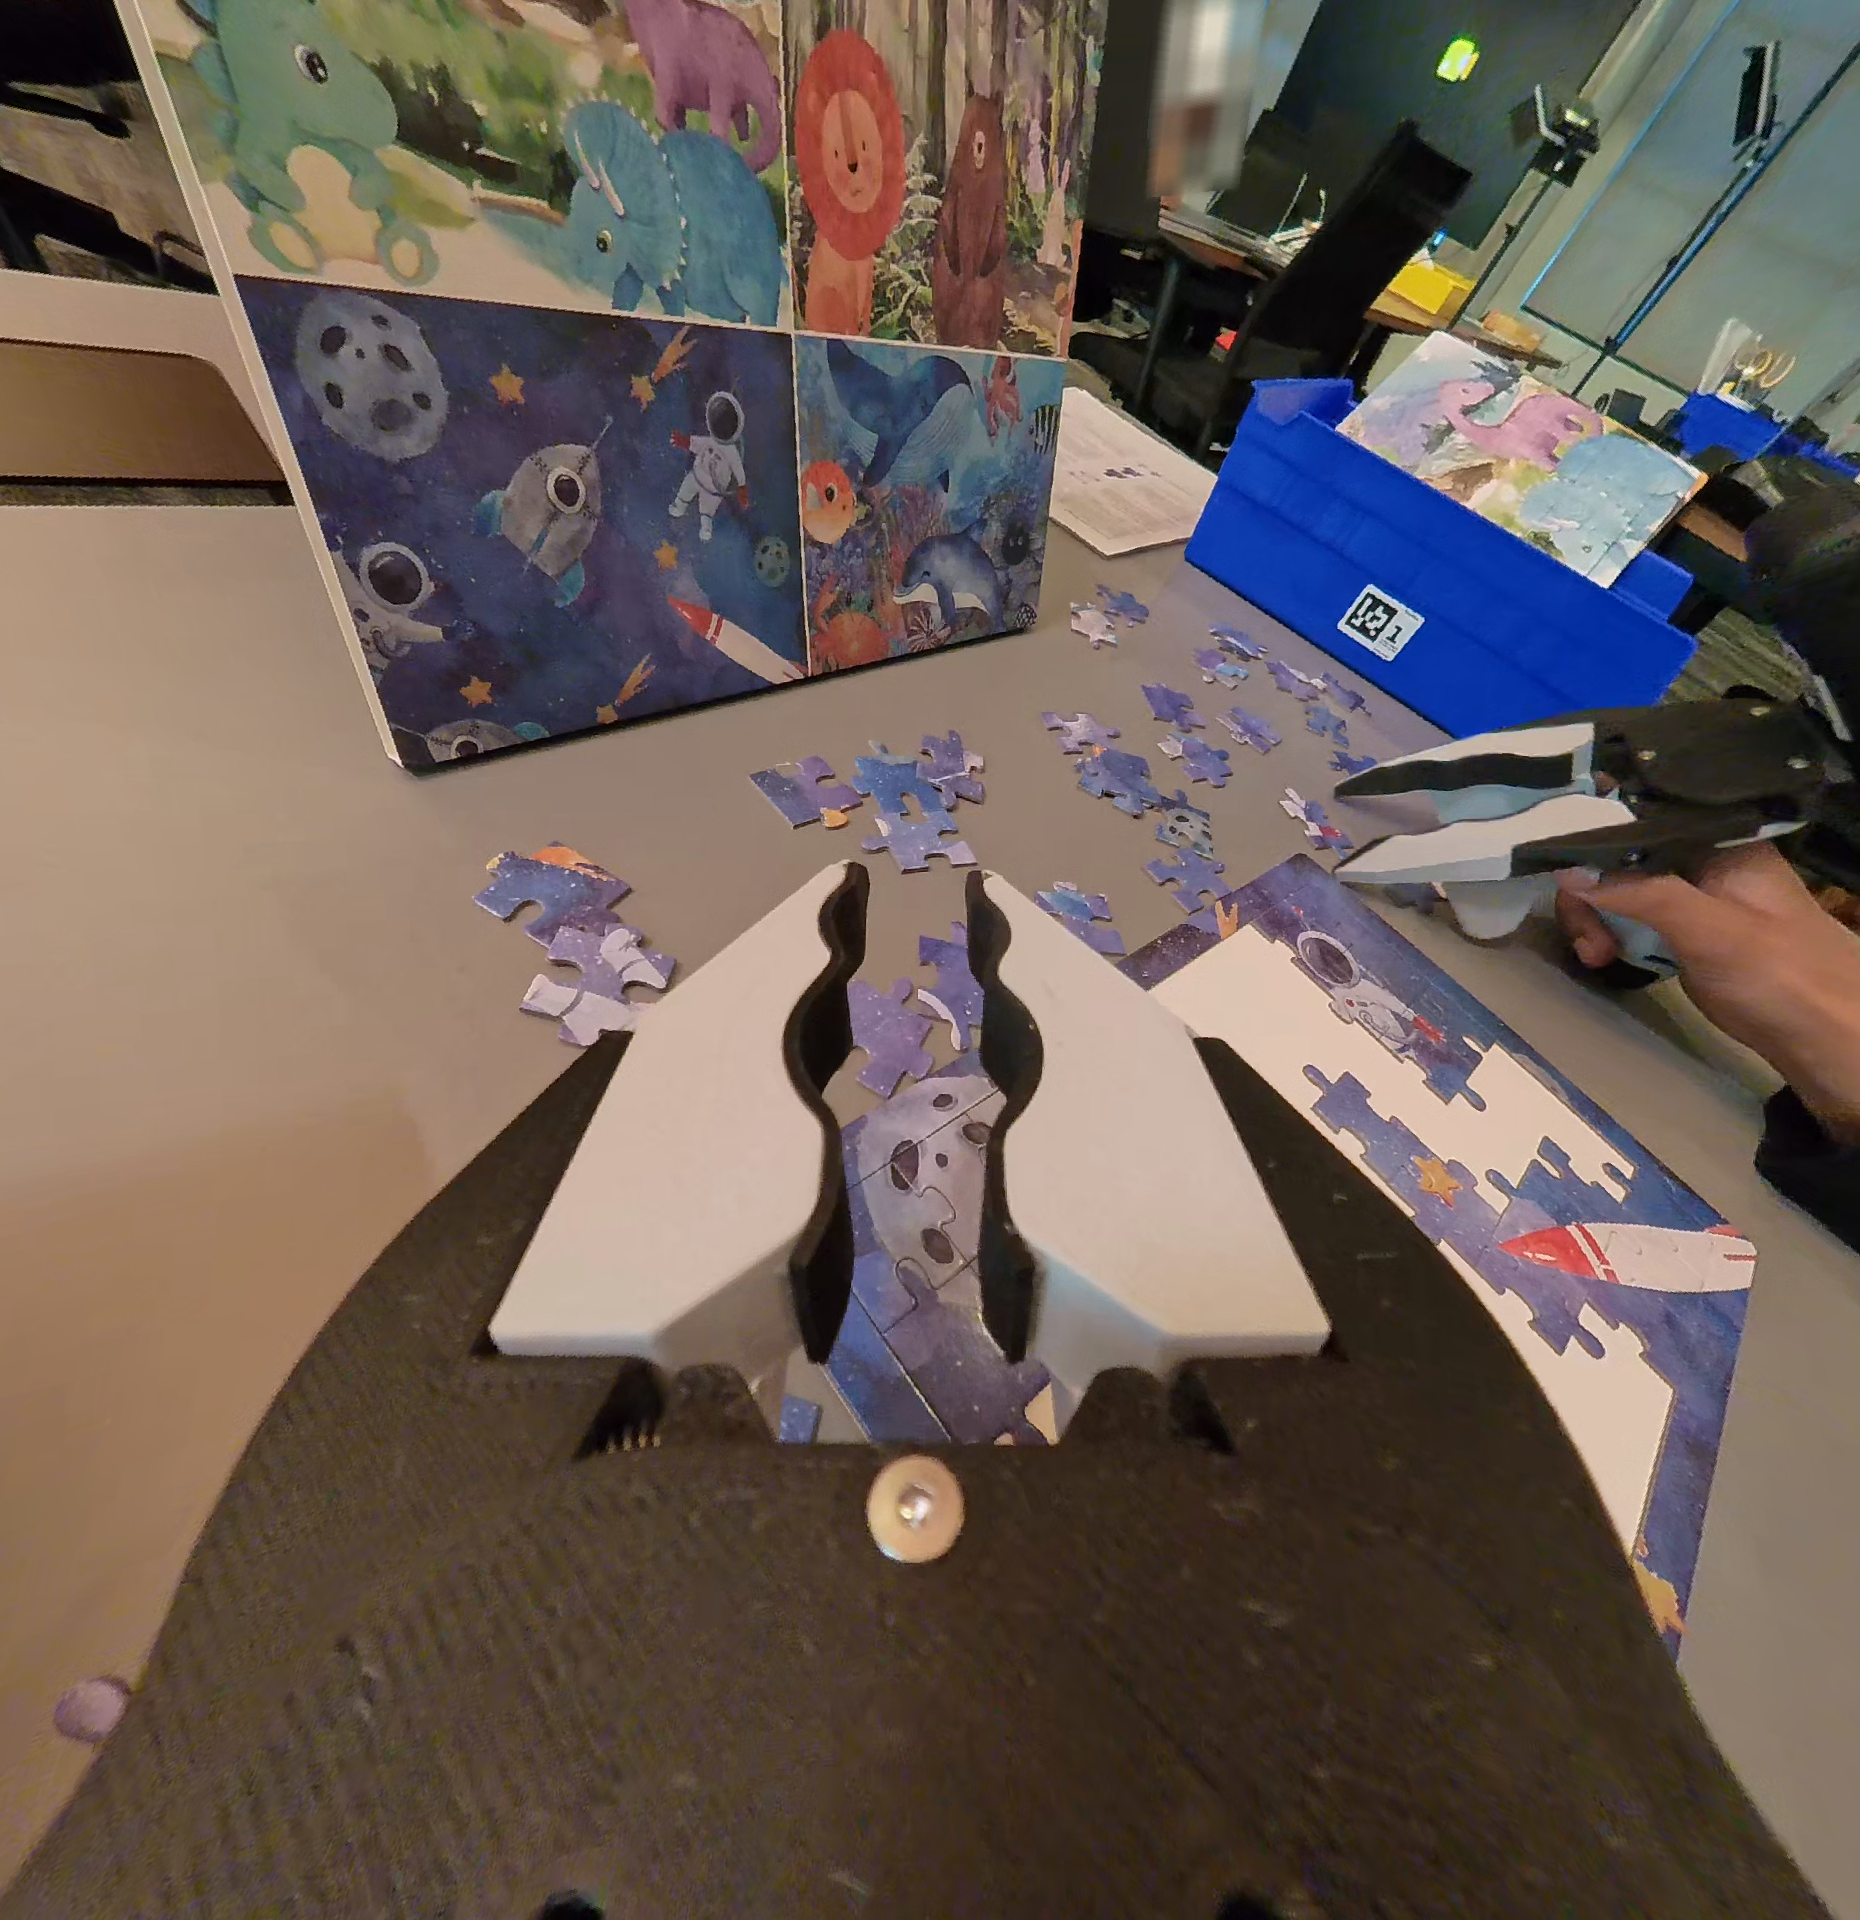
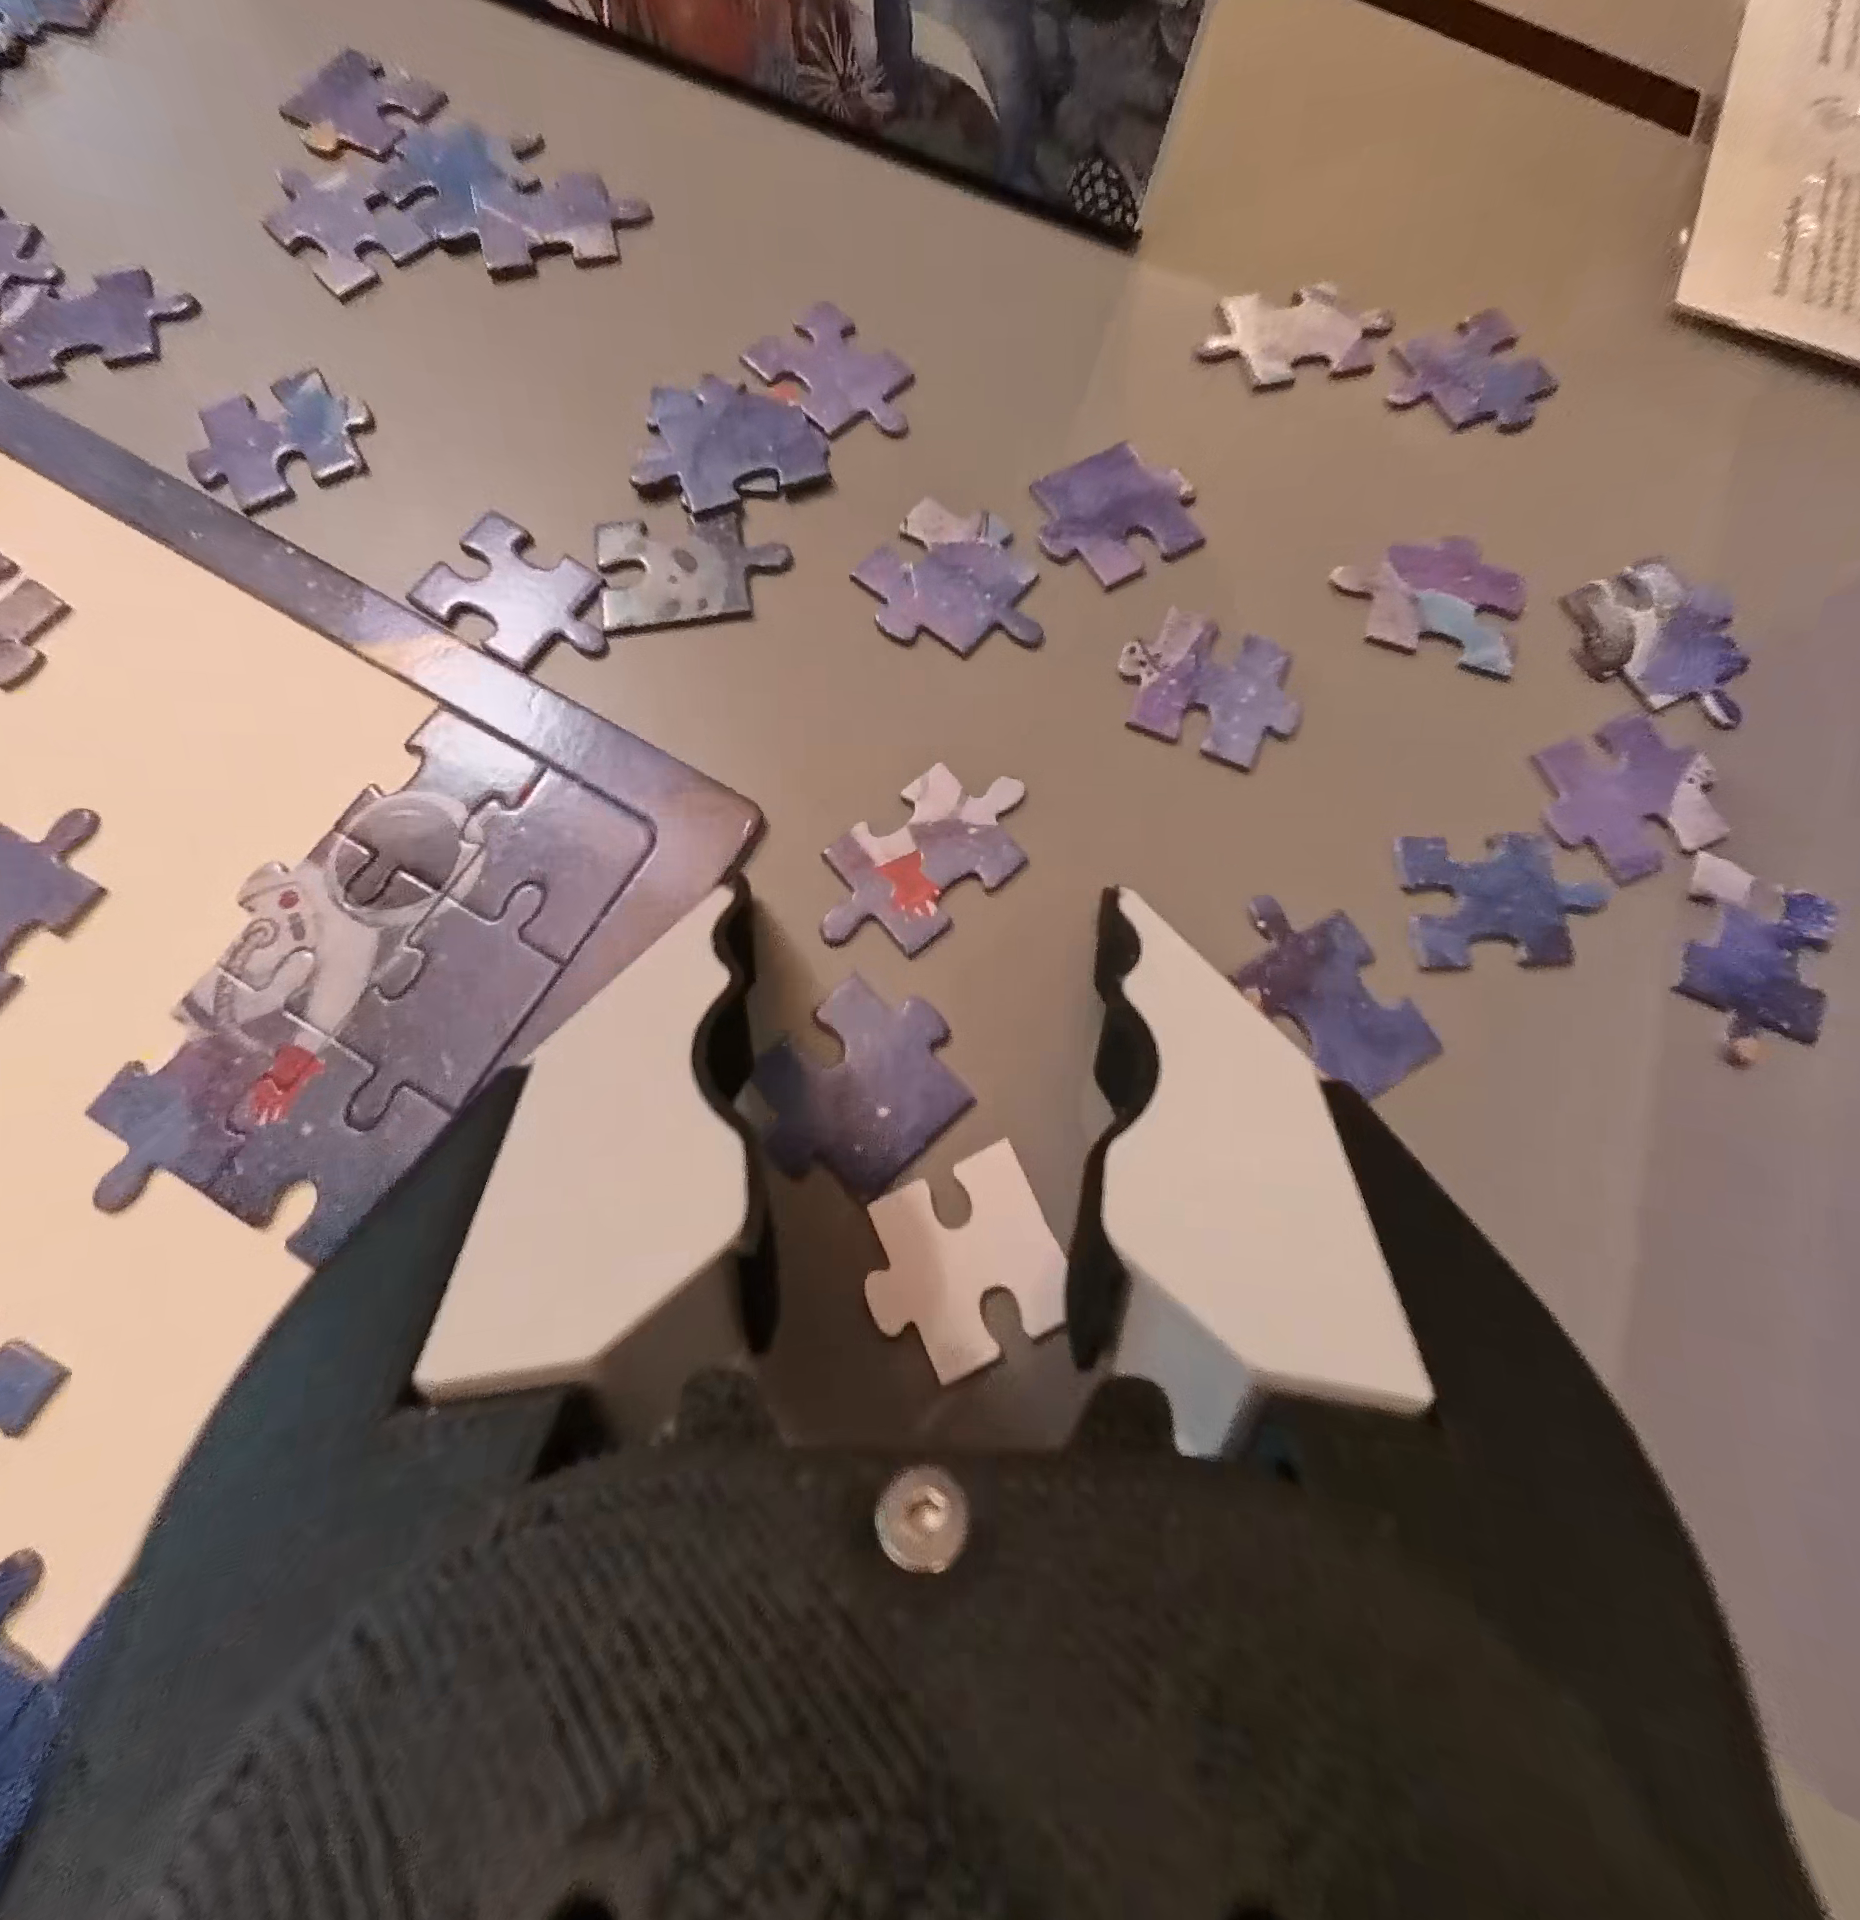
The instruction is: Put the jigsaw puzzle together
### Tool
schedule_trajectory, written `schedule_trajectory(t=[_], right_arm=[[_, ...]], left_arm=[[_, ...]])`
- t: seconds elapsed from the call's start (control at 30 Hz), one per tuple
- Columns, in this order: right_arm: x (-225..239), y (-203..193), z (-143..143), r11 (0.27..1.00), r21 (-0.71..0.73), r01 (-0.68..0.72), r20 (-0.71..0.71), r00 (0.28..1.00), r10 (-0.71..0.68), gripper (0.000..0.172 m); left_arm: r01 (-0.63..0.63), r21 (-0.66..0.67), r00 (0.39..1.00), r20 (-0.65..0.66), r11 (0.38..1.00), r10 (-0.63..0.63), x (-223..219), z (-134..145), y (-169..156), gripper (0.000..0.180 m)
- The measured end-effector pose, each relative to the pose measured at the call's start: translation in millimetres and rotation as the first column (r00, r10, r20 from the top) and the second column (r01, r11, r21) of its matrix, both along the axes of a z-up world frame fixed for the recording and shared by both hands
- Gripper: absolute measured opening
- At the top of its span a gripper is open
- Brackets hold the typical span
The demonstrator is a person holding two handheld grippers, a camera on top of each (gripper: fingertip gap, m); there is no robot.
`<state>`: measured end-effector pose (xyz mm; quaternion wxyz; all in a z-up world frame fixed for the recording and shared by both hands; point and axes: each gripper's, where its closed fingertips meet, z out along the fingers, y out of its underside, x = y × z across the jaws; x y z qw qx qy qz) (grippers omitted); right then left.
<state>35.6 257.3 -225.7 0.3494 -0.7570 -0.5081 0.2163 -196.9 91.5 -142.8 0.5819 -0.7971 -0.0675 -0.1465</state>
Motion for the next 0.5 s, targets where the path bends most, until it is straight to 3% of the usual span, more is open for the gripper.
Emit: schedule_trajectory(t=[0.1, 0.33, 0.5], right_arm=[[-1.2, -1.5, -0.3, 1.000, -0.020, -0.004, -0.007, 1.000, 0.004, 0.060], [-2.7, -6.3, 0.9, 1.000, -0.007, -0.026, -0.007, 1.000, 0.026, 0.017], [-2.7, -6.7, 1.8, 0.999, 0.036, -0.028, 0.007, 1.000, 0.028, 0.014]], left_arm=[[0.007, 0.000, 1.000, 0.005, 1.000, -0.007, 1.6, 0.1, 0.5, 0.018], [0.018, -0.006, 1.000, 0.001, 1.000, -0.018, 4.5, -1.0, 1.2, 0.018], [0.020, -0.006, 1.000, 0.005, 1.000, -0.020, 4.7, -1.1, 1.1, 0.019]])
